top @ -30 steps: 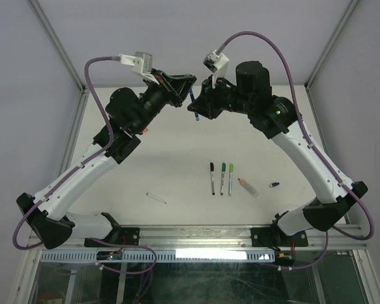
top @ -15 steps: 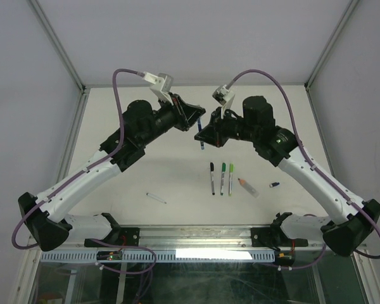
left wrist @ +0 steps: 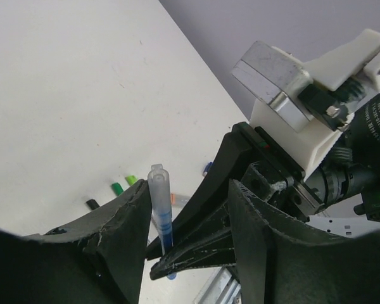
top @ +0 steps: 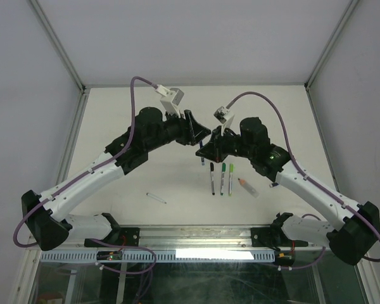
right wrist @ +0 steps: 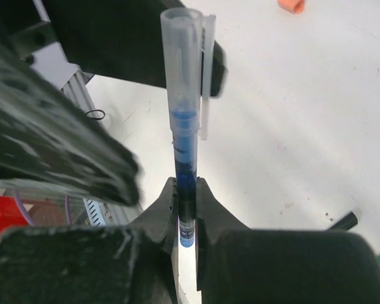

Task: Insert the pens into the pen caps
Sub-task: Press the pen cap onto the pen, then place the pen at the center of the board.

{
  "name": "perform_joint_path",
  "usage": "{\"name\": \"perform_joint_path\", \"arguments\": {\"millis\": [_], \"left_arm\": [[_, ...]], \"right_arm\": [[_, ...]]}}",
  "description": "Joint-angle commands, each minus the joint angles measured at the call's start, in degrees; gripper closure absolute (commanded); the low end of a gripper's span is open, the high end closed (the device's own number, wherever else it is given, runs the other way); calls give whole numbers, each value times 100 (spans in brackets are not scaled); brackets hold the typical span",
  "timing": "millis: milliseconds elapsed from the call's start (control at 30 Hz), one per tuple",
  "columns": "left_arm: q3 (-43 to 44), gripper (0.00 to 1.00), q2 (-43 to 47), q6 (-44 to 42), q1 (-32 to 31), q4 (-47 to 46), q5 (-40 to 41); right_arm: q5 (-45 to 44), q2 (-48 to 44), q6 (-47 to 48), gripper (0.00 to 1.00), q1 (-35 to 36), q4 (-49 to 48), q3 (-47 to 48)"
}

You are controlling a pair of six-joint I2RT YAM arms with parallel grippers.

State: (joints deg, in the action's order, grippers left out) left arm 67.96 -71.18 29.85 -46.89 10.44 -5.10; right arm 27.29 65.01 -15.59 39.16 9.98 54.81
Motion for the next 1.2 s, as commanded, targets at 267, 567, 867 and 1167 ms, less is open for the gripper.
{"name": "perform_joint_path", "arguments": {"millis": [267, 567, 867, 1167], "left_arm": [[-489, 41, 303, 320, 1021, 452, 644], [-702, 38, 420, 168, 1150, 1293, 1774], [-885, 36, 508, 300, 1175, 1742, 2132], [-1035, 36, 552, 403, 1185, 1900, 2146]], "right_arm": [[-1399, -437, -1460, 100, -38, -429, -923], [-2534, 457, -2217, 100, 611, 627, -457], [-3544, 2106, -2453, 97, 1377, 2311, 635], [-3859, 2924, -2721, 93, 1494, 2832, 1031]]}}
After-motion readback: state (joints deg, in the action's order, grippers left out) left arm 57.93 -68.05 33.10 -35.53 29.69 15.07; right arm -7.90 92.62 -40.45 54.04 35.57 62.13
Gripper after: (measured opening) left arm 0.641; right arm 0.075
